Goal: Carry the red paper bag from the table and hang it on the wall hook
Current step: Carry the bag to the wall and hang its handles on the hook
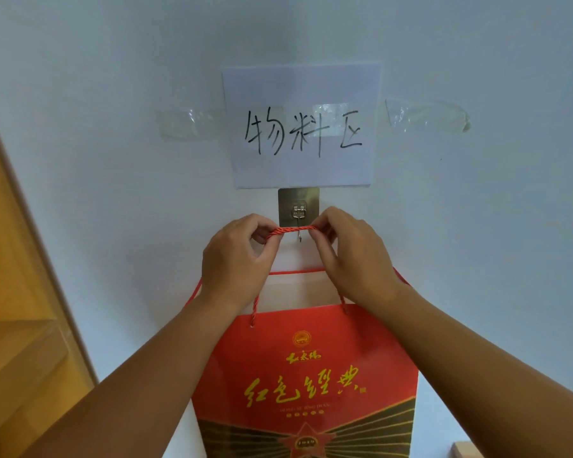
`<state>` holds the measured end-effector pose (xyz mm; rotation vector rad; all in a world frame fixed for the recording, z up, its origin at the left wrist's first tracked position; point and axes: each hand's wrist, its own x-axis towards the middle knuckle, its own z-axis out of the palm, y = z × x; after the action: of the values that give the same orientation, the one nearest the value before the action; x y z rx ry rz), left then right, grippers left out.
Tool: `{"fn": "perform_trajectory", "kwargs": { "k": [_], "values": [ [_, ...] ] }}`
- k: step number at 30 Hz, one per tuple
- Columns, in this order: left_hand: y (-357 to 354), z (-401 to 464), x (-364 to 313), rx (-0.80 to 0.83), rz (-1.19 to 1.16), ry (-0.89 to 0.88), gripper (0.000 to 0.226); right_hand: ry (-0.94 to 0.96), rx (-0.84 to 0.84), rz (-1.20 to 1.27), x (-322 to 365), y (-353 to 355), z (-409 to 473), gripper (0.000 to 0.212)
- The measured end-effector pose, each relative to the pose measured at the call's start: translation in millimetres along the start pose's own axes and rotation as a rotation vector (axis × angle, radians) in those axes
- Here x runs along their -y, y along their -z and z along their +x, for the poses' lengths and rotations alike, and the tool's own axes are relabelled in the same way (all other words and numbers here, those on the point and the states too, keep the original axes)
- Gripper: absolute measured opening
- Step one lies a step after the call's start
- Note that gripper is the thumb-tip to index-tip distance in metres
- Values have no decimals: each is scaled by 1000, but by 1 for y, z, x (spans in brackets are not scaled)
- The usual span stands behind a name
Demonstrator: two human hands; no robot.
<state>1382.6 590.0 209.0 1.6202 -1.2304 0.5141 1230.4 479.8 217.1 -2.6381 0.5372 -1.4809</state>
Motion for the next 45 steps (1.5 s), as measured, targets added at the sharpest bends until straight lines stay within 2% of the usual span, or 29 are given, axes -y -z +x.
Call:
{"fn": "perform_trajectory", "kwargs": {
  "k": [6, 24, 32, 38, 42, 45],
  "values": [
    [5, 21, -5, 18, 9, 93, 5, -87, 16, 38, 1, 5, 20, 4],
    [-16, 9, -4, 73, 124, 125, 12, -280, 94, 67, -11, 0, 12, 8],
    [-32, -6, 7, 86, 126, 169, 14, -245, 182, -43, -16, -10, 5, 5],
    [-35, -17, 9, 88, 119, 193, 15, -259, 176, 3, -16, -21, -8, 10],
    [-44, -48, 16, 160, 200, 165, 16, -235, 206, 6, -11, -34, -39, 13],
    [-44, -57, 14, 145, 256, 149, 21, -253, 209, 25, -11, -37, -46, 16]
  ]
}}
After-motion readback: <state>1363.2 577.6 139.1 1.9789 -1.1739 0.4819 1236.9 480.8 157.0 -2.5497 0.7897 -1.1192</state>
